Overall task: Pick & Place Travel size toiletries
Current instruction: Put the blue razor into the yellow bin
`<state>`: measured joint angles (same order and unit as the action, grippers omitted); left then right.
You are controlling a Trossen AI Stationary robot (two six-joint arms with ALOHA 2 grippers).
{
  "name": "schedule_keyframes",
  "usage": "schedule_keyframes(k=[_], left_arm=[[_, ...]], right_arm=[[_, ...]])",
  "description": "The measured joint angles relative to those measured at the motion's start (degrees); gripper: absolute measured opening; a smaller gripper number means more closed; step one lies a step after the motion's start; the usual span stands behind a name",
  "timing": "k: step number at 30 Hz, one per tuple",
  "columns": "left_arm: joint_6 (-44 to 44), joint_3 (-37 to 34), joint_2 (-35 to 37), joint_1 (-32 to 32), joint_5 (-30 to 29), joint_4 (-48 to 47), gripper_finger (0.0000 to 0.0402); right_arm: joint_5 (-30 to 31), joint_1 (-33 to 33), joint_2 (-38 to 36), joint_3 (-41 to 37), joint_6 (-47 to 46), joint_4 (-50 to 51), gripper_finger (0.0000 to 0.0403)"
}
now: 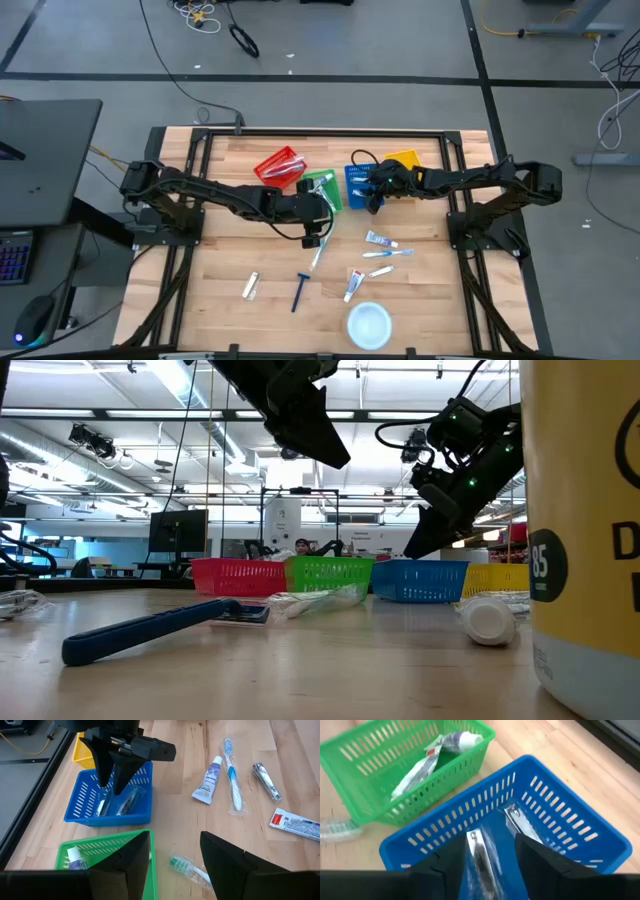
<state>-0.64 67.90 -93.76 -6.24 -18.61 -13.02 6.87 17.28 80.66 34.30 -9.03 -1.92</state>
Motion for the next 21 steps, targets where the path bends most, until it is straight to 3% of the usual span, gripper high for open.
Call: schedule_keyframes(k=[5, 11, 16, 21], left_arm=[[0.0, 0.0, 0.0, 0.0, 0.0, -1.1, 0.0183], [-1.1, 0.0, 0.0, 0.0, -0.9, -8.9, 0.0183], [-9.2, 0.0, 0.0, 0.0, -1.4, -14.8, 0.0183], [-22.3, 0.0, 0.0, -0.2, 5.2, -15.1, 0.0183]], right_arm=[[-0.1, -1.1, 0.0, 0.0, 0.8, -3.0, 0.019], [-0.2, -3.1, -2.5, 0.0, 1.0, -3.9, 0.019], [-7.1, -6.2, -4.6, 0.0, 0.9, -4.0, 0.019], [-14.0, -10.3, -4.9, 0.0, 0.5, -3.6, 0.019]])
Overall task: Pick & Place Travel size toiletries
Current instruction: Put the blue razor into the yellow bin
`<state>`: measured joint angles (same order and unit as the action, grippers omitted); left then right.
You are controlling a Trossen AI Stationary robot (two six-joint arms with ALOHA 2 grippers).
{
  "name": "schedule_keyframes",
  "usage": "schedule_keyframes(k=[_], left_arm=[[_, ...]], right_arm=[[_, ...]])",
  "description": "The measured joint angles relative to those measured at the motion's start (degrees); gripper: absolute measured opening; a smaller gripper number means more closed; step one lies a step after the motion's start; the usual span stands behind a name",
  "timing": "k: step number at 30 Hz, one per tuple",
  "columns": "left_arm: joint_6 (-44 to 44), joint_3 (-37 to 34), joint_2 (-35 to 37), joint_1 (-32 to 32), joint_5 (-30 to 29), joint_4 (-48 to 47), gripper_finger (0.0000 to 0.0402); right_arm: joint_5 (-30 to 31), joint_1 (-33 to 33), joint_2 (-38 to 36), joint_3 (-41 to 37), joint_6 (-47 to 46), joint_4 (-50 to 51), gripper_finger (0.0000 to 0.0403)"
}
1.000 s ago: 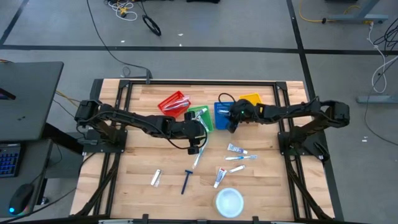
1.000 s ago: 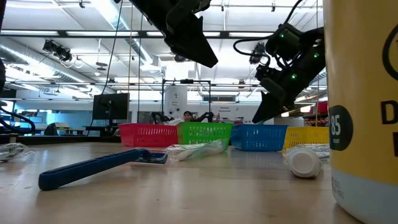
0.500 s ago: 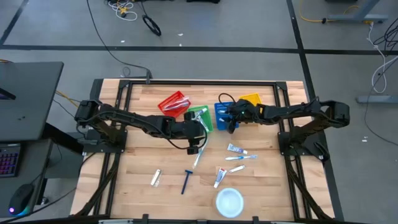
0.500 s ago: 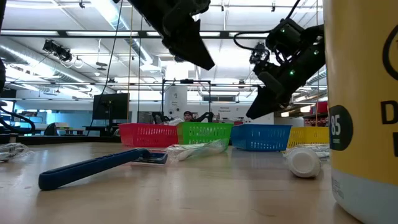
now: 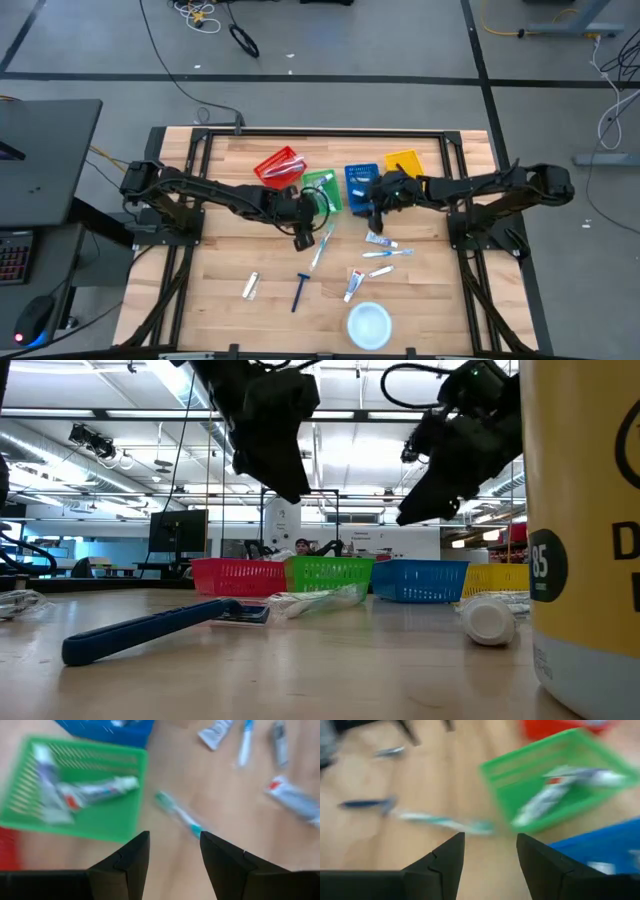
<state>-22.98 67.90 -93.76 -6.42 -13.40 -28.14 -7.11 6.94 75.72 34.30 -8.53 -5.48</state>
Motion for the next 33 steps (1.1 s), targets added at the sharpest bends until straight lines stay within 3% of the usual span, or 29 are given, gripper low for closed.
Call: schedule_keyframes(k=[3, 9, 17, 24, 33], left_arm=[[-7.2, 0.0, 0.0, -0.5, 5.2, -0.1, 0.0183], [-21.2, 0.0, 0.0, -3.9, 10.9, -2.8, 0.0183], [-33.3, 0.0, -4.9, -12.6, 9.7, -4.8, 0.0183], [-40.9, 0.0, -11.4, -17.3, 10.0, -3.0, 0.0183], [-47.7, 0.0, -14.3, -21.6, 4.1, 3.2, 0.0183]], right_arm=[[-3.9, -2.6, 0.0, 0.0, 0.0, 1.2, 0.0191], [-4.2, -7.1, 0.0, 0.0, 0.0, 1.4, 0.0191], [2.6, -9.4, 0.1, 0.0, 0.0, 1.3, 0.0191], [3.0, -9.8, 0.4, 0.0, 0.0, 1.2, 0.0191], [5.3, -9.9, 0.4, 0.0, 0.5, 1.5, 0.0191]])
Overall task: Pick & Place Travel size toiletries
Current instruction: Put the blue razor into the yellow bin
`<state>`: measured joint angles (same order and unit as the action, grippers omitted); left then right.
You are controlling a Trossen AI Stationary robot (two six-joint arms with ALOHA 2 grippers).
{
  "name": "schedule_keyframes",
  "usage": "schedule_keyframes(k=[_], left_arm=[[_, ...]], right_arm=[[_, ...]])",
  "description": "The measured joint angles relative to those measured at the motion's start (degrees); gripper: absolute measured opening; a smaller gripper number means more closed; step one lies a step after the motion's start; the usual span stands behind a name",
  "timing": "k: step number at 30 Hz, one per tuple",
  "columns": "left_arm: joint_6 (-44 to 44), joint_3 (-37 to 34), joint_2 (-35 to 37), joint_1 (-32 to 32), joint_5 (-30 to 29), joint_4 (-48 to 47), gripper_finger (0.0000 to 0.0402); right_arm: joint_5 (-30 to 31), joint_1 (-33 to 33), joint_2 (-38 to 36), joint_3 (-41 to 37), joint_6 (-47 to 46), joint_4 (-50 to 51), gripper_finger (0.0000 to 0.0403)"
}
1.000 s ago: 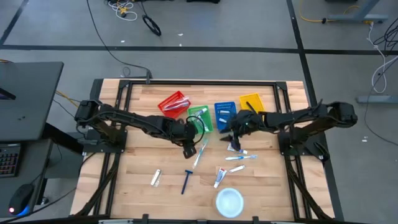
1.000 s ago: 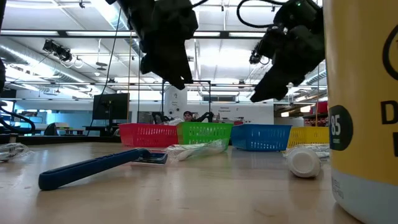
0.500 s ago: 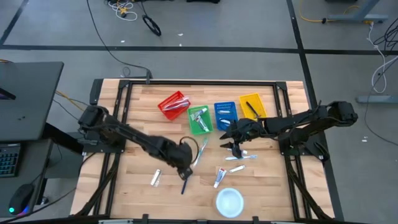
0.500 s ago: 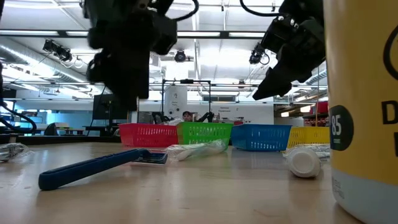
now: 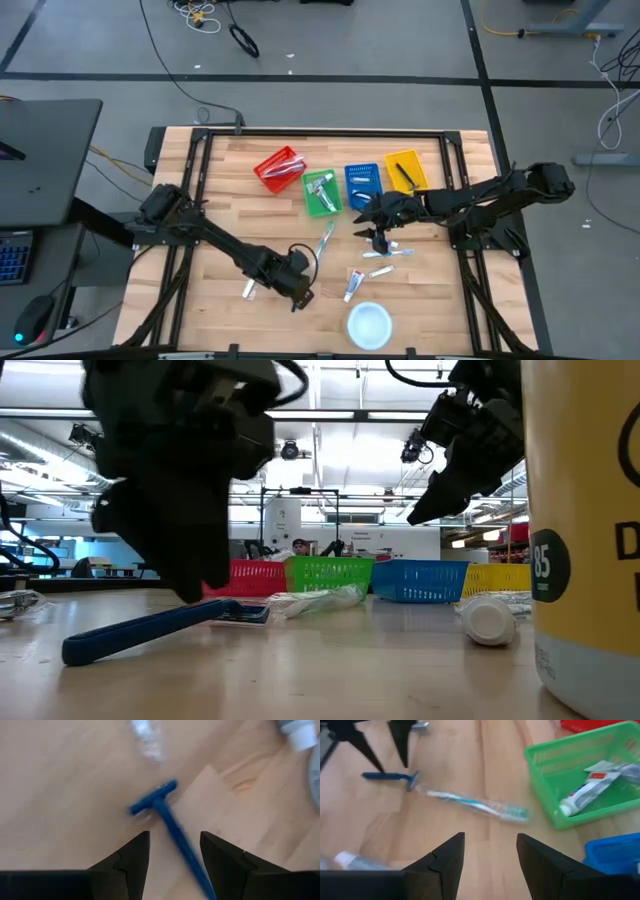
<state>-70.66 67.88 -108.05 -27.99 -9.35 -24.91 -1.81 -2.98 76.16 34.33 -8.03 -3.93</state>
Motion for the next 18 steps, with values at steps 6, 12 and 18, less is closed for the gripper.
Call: schedule_keyframes(k=[6, 12, 18], left_arm=[[-2.6, -0.1, 0.0, -1.3, -4.1, -1.0, 0.0183], [-2.5, 0.0, -2.5, -1.6, -2.4, 2.1, 0.0183], [-0.9, 0.3, -4.1, -1.7, -2.4, 2.4, 0.0177]], right_arm=[[2.2, -0.2, 0.0, 0.0, 0.0, -0.1, 0.0191], [2.2, -0.2, 0.0, 0.0, 0.0, -0.2, 0.019], [2.2, -0.2, 0.0, 0.0, 0.0, -0.4, 0.019]])
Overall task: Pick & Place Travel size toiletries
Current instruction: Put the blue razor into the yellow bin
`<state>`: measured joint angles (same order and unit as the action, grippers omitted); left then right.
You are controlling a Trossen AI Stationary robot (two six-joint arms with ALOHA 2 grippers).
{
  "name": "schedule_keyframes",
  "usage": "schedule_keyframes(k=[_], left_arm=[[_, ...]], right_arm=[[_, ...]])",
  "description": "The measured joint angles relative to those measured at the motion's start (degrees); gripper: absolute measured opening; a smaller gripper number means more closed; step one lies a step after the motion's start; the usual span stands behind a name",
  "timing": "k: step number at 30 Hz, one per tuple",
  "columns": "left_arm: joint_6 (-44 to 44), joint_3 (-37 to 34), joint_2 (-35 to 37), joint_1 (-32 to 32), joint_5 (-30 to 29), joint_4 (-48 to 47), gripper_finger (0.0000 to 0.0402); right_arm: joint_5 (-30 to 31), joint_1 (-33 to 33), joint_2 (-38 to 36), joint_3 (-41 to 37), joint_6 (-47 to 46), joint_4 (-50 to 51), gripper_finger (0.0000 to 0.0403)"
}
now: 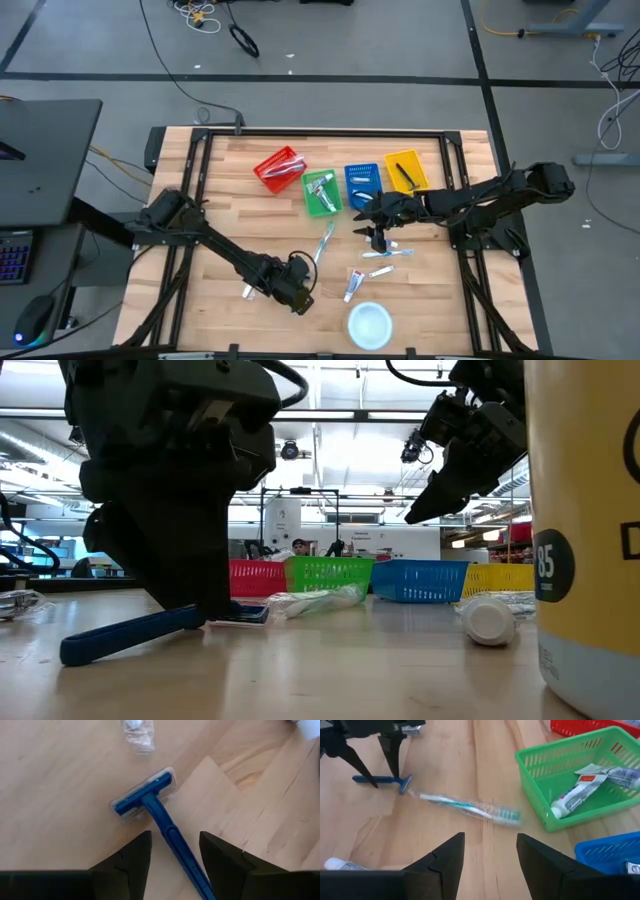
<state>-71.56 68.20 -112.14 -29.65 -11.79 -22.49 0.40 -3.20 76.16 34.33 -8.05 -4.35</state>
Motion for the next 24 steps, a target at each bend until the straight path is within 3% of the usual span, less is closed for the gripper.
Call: schedule_keyframes(k=[12, 20, 24], left_arm=[[3.1, -0.4, 0.7, 0.1, -2.4, -1.4, 0.0038], [12.5, -0.4, 11.5, 2.8, -13.6, -4.2, 0.005], [21.9, -0.5, 18.5, 6.7, -17.9, -3.5, 0.0056]], right_arm=[[0.0, 0.0, 0.0, 0.0, -0.7, -0.2, 0.019], [0.0, 0.0, 0.0, 0.0, 3.0, -3.6, 0.019], [0.0, 0.0, 0.0, 0.0, 4.3, -6.8, 0.019]])
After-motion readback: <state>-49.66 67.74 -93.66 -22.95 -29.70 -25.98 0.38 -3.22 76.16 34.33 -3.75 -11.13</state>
